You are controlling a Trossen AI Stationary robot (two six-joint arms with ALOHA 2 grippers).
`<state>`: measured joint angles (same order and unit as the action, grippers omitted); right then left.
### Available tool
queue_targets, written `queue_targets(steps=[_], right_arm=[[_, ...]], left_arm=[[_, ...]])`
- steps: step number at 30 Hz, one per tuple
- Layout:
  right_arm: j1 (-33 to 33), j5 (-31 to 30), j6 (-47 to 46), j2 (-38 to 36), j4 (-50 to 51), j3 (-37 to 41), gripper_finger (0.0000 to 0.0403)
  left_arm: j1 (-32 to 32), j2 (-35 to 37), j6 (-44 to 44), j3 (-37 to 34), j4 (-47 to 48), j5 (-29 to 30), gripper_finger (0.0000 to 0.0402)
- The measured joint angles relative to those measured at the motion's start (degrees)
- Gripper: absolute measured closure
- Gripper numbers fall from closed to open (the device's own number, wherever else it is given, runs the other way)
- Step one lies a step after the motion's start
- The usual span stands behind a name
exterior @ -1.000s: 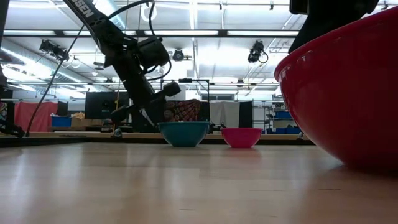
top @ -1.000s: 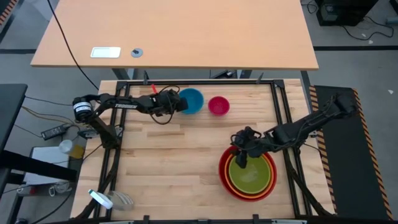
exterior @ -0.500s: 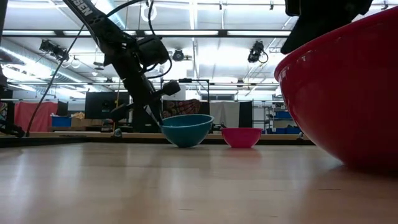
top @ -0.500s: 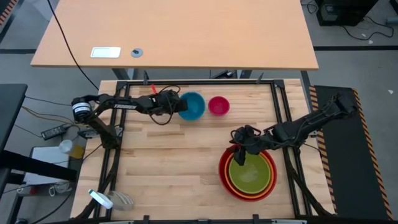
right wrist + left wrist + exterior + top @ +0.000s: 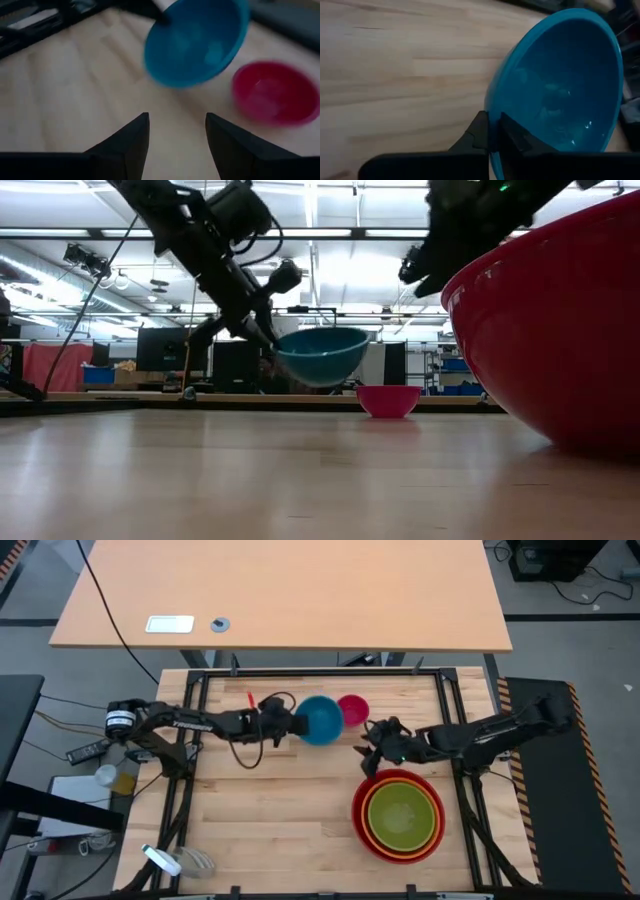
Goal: Nest bowls inside each other
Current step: Stack the blue bowl on top of the green bowl
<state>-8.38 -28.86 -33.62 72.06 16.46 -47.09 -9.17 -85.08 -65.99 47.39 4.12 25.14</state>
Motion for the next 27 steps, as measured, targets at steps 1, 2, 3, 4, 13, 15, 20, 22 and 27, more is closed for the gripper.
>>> queue_targets(steps=[1,2,3,4,13,15,20,22,27], right_arm=[[1.04,-0.93,1.29,0.48,-1.47,0.00,0.0202],[2.11,-1.75,2.10,0.86,-2.59,0.00,0.0202],[3.21,-2.22,2.77,1.00,-3.38,0.00,0.0202],[4.08,-2.51,3.53,1.02,-3.89,0.00,0.0202],[9.45,-1.87,11.29,0.97,-9.05,-0.02,0.0202],[9.83,-2.71,11.64,0.96,-10.32,0.00,0.0202],[10.23,-4.40,12.42,0.95,-13.86,-0.02,0.0206],[10.29,-5.54,12.44,0.96,-14.86,-0.01,0.0214],[10.32,-7.50,13.02,0.95,-15.75,-0.02,0.0253]], left_arm=[[0.93,0.00,-0.47,0.04,-0.53,1.06,0.0385],[1.78,0.00,-0.71,0.33,-0.36,2.23,0.0385],[2.62,0.00,-0.67,0.82,0.09,3.00,0.0385],[3.41,0.00,-0.67,1.51,0.41,3.88,0.0385],[7.85,0.00,4.31,9.10,2.28,12.69,0.0385],[7.91,0.00,5.13,10.11,2.42,13.20,0.0385],[8.17,-0.02,5.17,11.50,2.11,14.13,0.0385],[8.15,-0.02,5.13,11.55,1.50,14.13,0.0385],[8.35,-0.04,5.32,11.55,-0.05,13.71,0.0374]])
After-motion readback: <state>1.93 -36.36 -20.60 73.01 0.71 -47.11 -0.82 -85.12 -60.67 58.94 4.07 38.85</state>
